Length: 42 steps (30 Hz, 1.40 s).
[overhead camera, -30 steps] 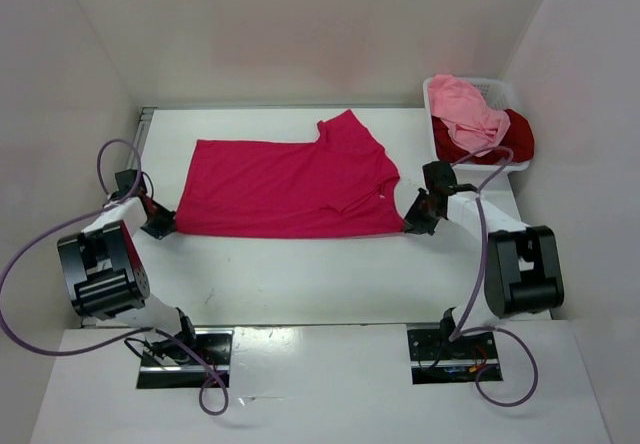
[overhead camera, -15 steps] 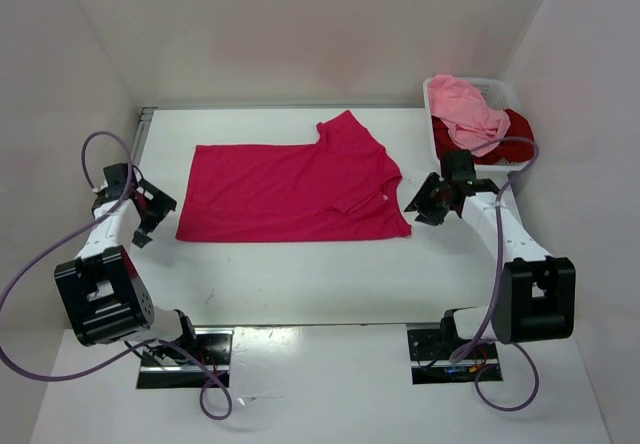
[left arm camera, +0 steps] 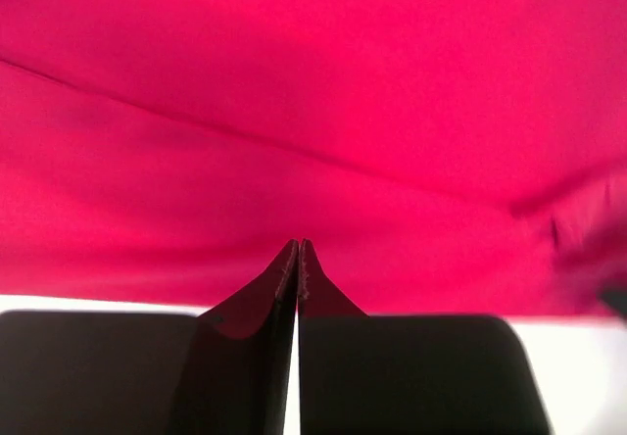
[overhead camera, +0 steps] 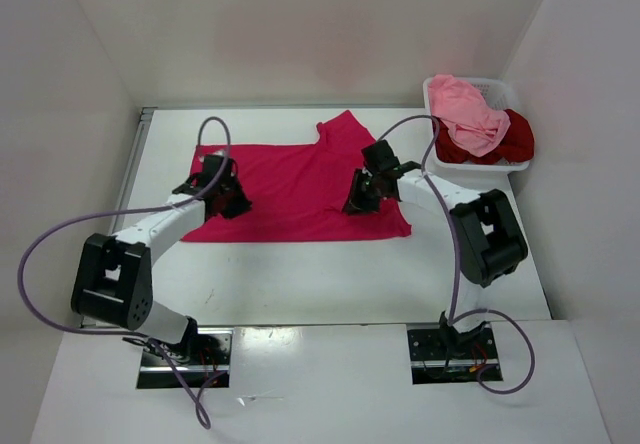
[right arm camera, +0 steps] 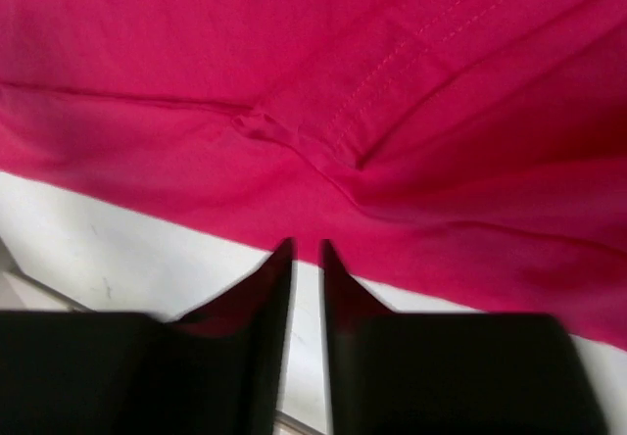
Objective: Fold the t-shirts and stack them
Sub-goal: Fold the flattened tshirt in 1/3 of the way
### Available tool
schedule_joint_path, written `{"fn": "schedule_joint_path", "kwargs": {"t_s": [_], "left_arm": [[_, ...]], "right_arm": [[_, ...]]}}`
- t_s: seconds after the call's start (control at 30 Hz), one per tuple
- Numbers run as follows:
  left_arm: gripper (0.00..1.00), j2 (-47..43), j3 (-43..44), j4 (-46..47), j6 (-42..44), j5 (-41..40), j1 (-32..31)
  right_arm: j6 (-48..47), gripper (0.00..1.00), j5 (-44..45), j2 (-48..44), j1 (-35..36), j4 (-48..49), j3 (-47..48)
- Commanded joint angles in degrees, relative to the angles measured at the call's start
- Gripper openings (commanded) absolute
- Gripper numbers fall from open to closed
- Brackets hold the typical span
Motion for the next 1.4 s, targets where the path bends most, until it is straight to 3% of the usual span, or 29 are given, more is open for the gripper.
{"fn": "schedule_joint_path", "kwargs": {"t_s": [0.0, 0.07, 0.2, 0.77, 0.87, 0.9, 1.0, 1.2, 1.37], "left_arm": [[0.06, 1.9, -1.6, 3.7, -3.6, 2.6, -5.2], [0.07, 3.2, -2.2, 4.3, -4.4, 3.1, -8.4], [0.09, 4.7, -4.7, 6.0, -5.6, 4.2, -10.9], [0.13, 4.7, -7.9, 4.9, -2.6, 1.7, -9.9], [0.13, 4.2, -7.9, 4.9, -2.6, 2.2, -9.4], [0.13, 4.2, -7.9, 5.4, -2.6, 2.2, -9.4], [0.13, 4.2, -7.9, 5.4, -2.6, 2.2, -9.4], [0.13, 4.2, -7.9, 5.4, -2.6, 2.2, -9.4], [0.13, 4.2, -7.9, 4.9, -2.6, 2.2, -9.4]], "right_arm": [[-0.4, 0.30, 0.2, 3.0, -0.2, 4.0, 2.9], [-0.4, 0.41, 0.9, 4.3, -0.2, 5.2, 2.9], [0.7, 0.42, 0.9, 6.4, -0.2, 6.4, 2.9], [1.2, 0.44, 4.2, 11.4, -0.2, 4.4, 7.8], [1.2, 0.36, 4.2, 11.4, -0.2, 4.4, 7.2], [1.2, 0.26, 4.2, 11.4, -0.2, 4.4, 7.2], [1.2, 0.09, 3.0, 11.9, -0.2, 4.4, 8.8], [-0.9, 0.04, 3.5, 15.7, -0.2, 1.7, 16.4], [-2.8, 0.06, 3.5, 20.9, -0.2, -1.7, 24.0]]}}
